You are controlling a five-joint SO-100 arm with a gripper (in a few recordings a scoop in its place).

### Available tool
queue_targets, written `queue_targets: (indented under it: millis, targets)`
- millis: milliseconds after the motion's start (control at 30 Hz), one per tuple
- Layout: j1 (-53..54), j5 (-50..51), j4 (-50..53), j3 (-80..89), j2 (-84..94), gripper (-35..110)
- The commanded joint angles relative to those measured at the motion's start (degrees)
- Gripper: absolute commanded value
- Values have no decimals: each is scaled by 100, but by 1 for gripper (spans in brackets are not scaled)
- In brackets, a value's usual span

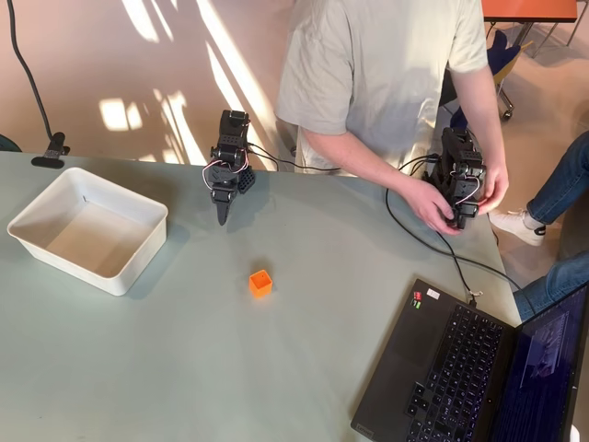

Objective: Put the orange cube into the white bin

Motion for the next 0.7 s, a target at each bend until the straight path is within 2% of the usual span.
queue_targets:
  millis: [0, 667]
  targets:
    - [-18, -26, 18, -18, -26, 4]
    - [-18, -44, -79, -62, 44, 4]
